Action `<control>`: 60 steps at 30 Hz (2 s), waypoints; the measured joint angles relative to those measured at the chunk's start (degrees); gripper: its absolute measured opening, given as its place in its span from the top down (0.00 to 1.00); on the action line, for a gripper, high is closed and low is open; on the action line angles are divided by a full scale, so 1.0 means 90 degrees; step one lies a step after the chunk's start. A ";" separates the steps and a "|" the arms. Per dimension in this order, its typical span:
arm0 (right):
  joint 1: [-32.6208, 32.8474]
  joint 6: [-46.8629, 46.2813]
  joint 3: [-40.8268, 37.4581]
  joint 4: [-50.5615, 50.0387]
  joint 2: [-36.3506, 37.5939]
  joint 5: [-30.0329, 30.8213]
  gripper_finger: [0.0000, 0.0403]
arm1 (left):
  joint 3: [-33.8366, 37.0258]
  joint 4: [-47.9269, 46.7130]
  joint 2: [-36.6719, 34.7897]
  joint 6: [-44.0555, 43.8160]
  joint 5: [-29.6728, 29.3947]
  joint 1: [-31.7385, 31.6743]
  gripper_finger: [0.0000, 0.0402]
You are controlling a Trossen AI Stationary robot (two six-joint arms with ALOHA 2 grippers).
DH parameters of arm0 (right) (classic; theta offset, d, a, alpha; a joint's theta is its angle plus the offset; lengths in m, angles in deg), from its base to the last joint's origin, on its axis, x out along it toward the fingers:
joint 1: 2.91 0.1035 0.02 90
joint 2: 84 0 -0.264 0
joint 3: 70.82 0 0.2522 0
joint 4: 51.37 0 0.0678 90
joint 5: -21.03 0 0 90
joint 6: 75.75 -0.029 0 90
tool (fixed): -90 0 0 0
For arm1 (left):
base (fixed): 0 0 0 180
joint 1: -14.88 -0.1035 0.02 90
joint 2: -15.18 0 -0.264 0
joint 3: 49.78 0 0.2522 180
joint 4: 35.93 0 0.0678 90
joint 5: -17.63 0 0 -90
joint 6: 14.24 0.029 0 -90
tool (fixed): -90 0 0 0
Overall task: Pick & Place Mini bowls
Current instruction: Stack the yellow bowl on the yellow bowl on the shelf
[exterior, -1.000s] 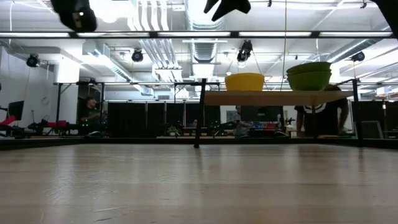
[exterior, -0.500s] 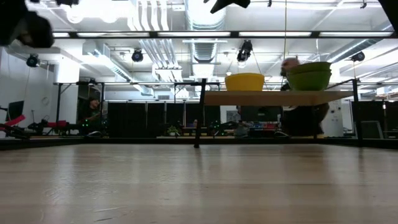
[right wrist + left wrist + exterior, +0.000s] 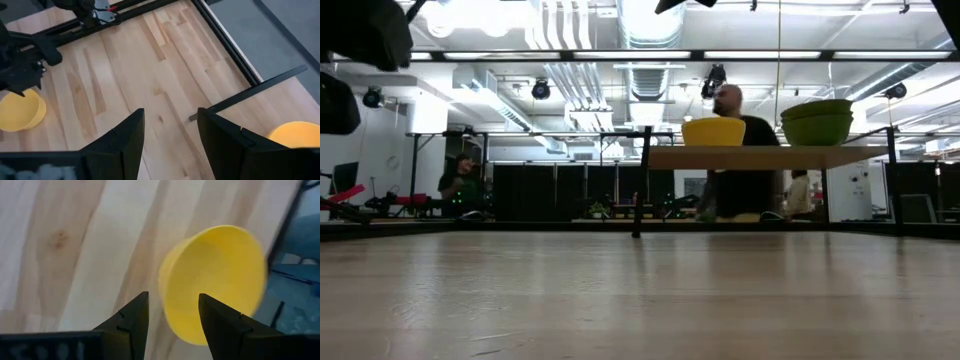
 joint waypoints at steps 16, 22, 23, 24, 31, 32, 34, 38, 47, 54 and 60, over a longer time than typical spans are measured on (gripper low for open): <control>0.0000 0.0073 0.0000 -0.0002 -0.0002 0.0005 0.55 | 0.0002 0.0246 0.1292 0.0259 0.0188 0.0002 0.61; 0.0002 0.0069 0.0000 -0.0002 -0.0002 0.0005 0.55 | 0.0002 0.0285 0.1524 0.0338 0.0241 -0.0014 0.80; 0.0002 0.0063 0.0000 -0.0004 -0.0002 0.0002 0.55 | 0.0002 0.0285 0.1543 0.0339 0.0240 -0.0026 0.86; 0.0002 0.0053 0.0002 -0.0004 -0.0002 0.0002 0.55 | 0.0002 0.0283 0.1555 0.0340 0.0224 -0.0043 0.91; 0.0032 0.0183 0.0001 -0.0052 -0.0002 -0.0028 0.55 | 0.0041 0.0254 0.1277 0.0325 0.0036 -0.0408 0.99; 0.0032 0.0216 0.0001 -0.0097 -0.0004 -0.0033 0.55 | 0.0041 0.0264 0.1186 0.0325 0.0031 -0.0495 0.99; 0.0032 0.0214 0.0000 -0.0226 -0.0005 -0.0032 0.55 | 0.0041 0.0253 0.0981 0.0301 -0.0022 -0.0704 0.99; 0.0047 -0.0129 -0.0011 -0.0423 -0.0005 -0.0094 0.55 | 0.0032 0.0246 0.0543 0.0191 -0.0209 -0.1321 1.00; 0.0320 -0.1337 -0.0131 -0.0388 -0.0083 -0.0736 0.58 | -0.0396 0.0258 -0.0107 -0.0709 -0.1852 -0.2495 1.00; 0.0628 -0.1675 -0.0180 -0.0322 -0.0345 -0.0260 0.62 | -0.1288 0.0258 -0.0163 0.0045 -0.3954 -0.2945 1.00; 0.0778 -0.1824 -0.0184 -0.0205 -0.0459 0.0000 0.67 | -0.2078 0.0211 -0.0163 0.1475 -0.4827 -0.3195 1.00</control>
